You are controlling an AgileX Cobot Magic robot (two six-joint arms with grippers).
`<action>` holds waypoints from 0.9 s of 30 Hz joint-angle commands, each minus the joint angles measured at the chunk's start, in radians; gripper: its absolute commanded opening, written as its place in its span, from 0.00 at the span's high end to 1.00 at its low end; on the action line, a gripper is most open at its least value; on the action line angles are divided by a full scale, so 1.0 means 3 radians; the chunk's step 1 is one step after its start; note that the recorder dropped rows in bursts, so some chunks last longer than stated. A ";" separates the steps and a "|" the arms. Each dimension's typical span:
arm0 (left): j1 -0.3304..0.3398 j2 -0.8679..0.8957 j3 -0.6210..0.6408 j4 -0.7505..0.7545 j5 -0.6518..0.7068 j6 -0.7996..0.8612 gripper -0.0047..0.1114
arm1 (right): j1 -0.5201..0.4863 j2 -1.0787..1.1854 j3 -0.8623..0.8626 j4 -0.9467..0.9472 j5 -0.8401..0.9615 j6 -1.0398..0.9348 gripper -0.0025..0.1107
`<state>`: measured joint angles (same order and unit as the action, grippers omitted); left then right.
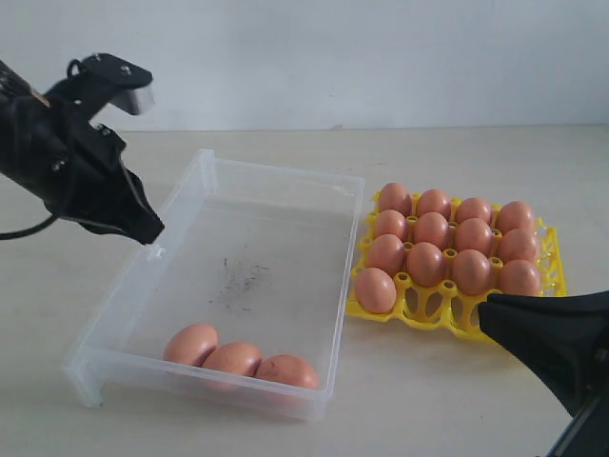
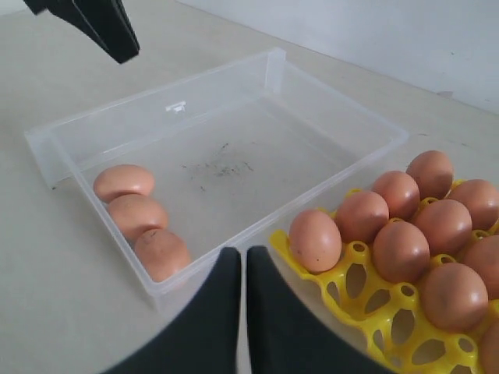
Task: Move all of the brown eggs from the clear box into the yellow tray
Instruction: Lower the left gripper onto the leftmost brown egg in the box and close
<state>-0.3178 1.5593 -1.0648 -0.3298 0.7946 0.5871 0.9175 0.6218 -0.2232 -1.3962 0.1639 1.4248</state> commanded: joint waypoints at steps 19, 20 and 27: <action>-0.0431 0.0791 -0.0023 -0.0015 -0.0029 -0.0259 0.46 | 0.0001 -0.0017 0.0009 0.0010 0.0017 -0.0003 0.98; -0.0468 0.0828 -0.0023 0.0037 -0.0029 -0.0259 0.47 | 0.0001 -0.0017 0.0009 0.0010 0.0017 -0.0003 0.98; -0.0521 0.0985 -0.0023 0.0329 -0.0065 -0.0476 0.48 | 0.0001 -0.0017 0.0009 0.0010 0.0017 -0.0008 0.98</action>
<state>-0.4668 1.8449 -1.0648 -0.2625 0.7859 0.4760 0.9175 0.6218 -0.2232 -1.3962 0.1645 1.4248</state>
